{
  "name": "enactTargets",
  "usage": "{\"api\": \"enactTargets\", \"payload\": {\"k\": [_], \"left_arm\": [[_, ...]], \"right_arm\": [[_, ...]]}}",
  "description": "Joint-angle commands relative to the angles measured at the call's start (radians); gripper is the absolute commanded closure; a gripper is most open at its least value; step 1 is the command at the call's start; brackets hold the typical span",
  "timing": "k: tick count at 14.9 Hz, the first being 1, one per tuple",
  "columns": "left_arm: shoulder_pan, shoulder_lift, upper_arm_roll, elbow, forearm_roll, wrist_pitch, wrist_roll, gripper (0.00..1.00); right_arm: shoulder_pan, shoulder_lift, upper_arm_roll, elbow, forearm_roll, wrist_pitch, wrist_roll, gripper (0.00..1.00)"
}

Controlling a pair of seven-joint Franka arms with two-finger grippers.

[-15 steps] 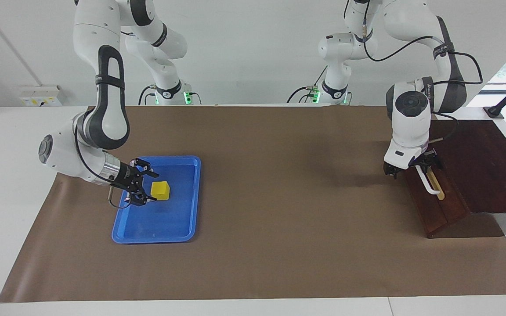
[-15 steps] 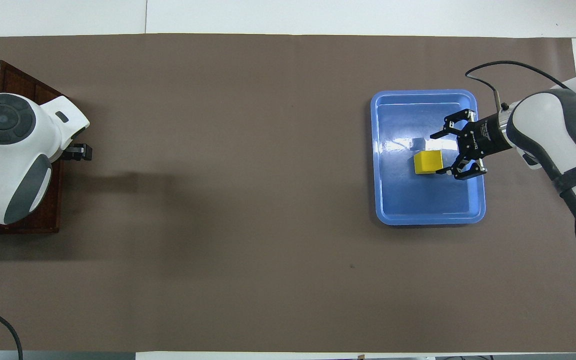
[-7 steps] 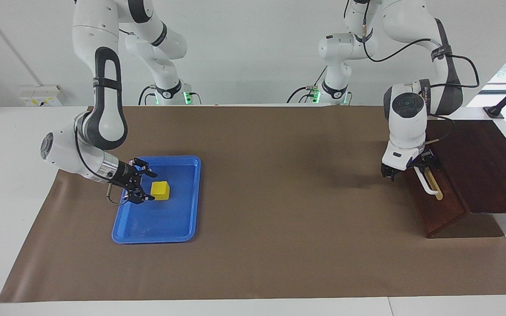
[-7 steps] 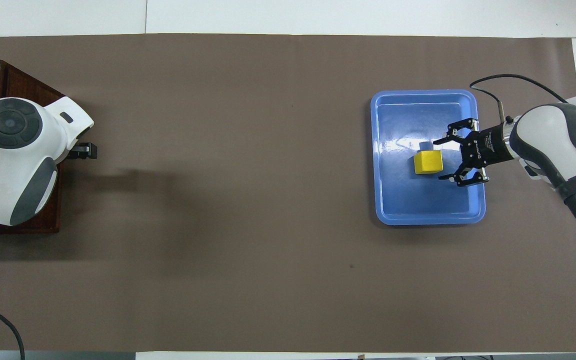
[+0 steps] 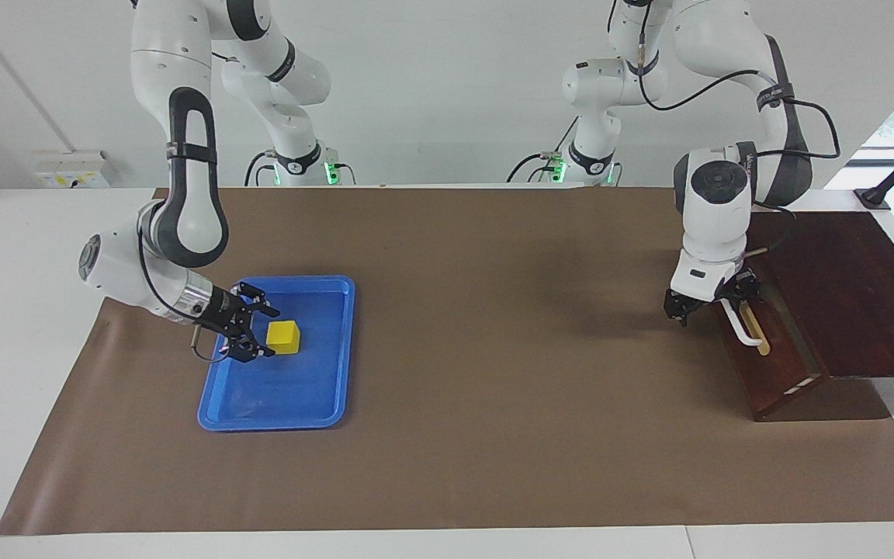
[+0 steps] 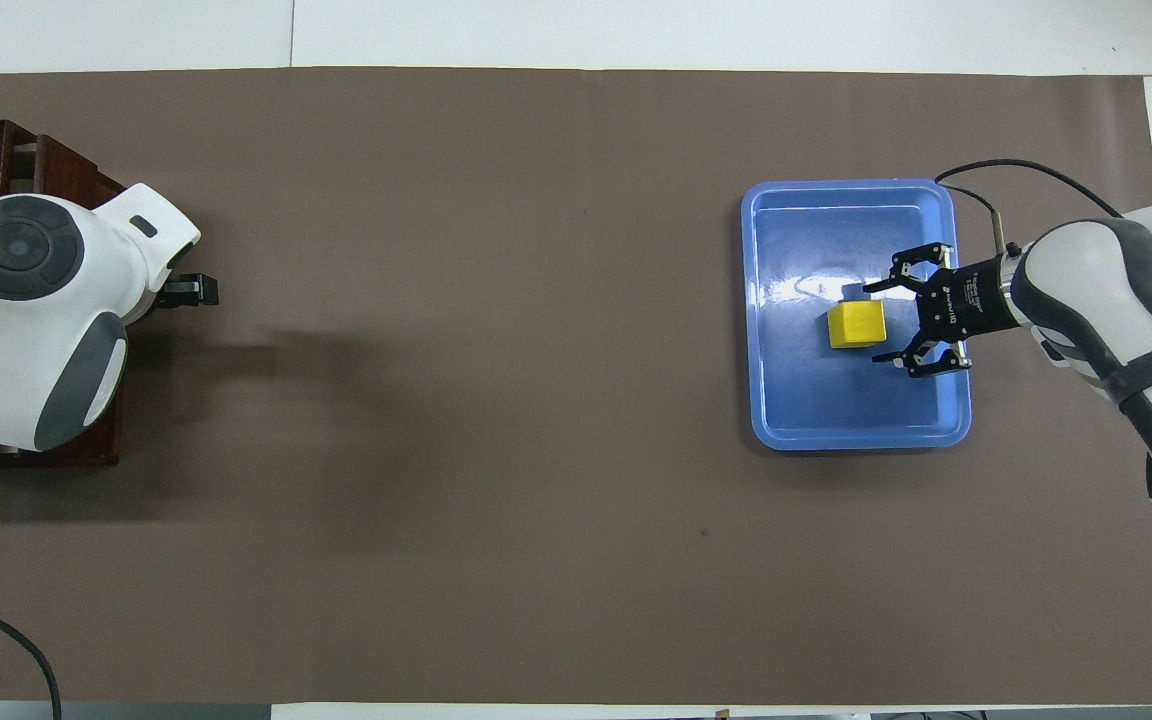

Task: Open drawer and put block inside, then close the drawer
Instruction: 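Pull the drawer open with the left gripper while the right gripper grips the block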

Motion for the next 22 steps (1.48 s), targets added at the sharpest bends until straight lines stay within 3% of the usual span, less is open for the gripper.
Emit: {"api": "enactTargets", "payload": {"k": [1,4,11,22], "left_arm": [[-0.093,0.020,-0.005,-0.007,-0.060,0.040,-0.029,0.00],[-0.149,0.019,-0.005,-0.004,-0.076,-0.001,-0.030,0.00],[-0.169,0.017,-0.005,0.068,-0.202,-0.075,-0.030,0.00],[-0.207,0.025,-0.004,0.128,-0.328,-0.084,-0.050,0.00]], "right_arm": [[-0.012,-0.011,0.008,-0.036,0.051,0.031,-0.066,0.09],[-0.012,-0.006,0.009,-0.044,0.052,0.044,-0.073,0.09],[0.004,-0.014,0.009,-0.099,0.082,0.110,-0.103,0.09],[0.002,-0.015,0.009,-0.114,0.095,0.138,-0.122,0.12]]}}
